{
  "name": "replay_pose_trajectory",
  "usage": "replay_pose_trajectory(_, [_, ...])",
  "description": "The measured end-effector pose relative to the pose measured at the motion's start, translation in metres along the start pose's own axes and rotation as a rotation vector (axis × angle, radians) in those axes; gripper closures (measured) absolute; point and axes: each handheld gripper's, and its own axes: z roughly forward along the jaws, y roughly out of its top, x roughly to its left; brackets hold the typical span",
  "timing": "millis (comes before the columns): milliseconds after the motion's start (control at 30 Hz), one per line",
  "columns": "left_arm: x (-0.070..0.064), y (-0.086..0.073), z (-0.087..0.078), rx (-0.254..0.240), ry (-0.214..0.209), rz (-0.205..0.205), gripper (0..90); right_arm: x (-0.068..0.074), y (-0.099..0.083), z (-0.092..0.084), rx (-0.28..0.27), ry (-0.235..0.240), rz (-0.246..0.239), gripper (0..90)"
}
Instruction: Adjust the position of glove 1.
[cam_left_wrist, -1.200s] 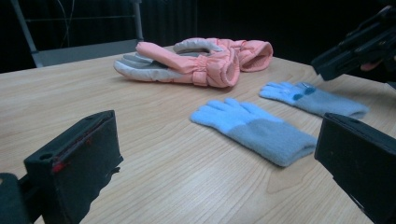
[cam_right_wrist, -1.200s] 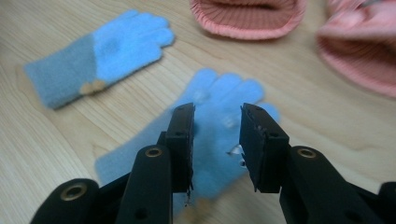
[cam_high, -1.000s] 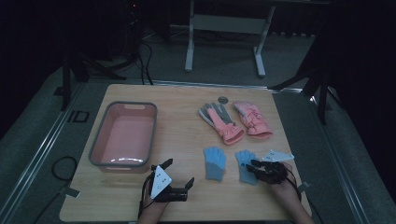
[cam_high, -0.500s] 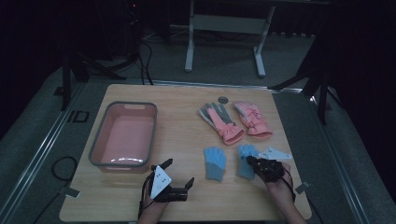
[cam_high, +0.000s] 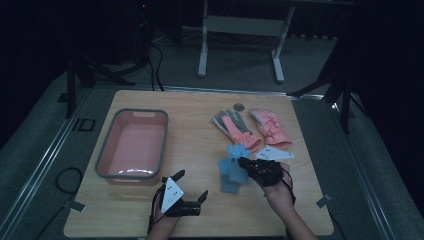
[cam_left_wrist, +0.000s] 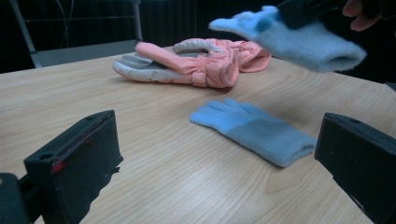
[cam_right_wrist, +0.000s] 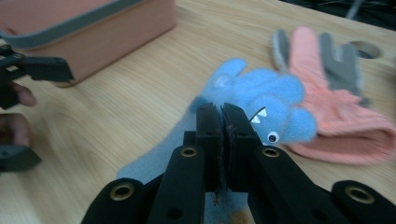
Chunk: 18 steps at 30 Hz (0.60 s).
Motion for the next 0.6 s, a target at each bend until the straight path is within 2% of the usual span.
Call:
replay_pose_trajectory(100, [0.0, 0.0, 0.0, -0.001, -0.001, 0.0, 0.3, 0.003, -0.001, 0.011, 0.011, 0.033, 0.0, 86.2])
replay_pose_trajectory(233, [0.0, 0.0, 0.0, -0.001, -0.002, 0.0, 0.3, 0.003, -0.005, 0.02, 0.029, 0.045, 0.016, 86.2])
replay_pose_trajectory(333, [0.0, 0.0, 0.0, -0.002, -0.003, -0.002, 0.3, 0.002, -0.015, 0.033, 0.057, 0.066, 0.025, 86.1])
replay_pose_trajectory(600, [0.0, 0.0, 0.0, 0.002, -0.004, -0.001, 0.3, -0.002, -0.029, 0.051, 0.122, 0.082, 0.038, 85.9])
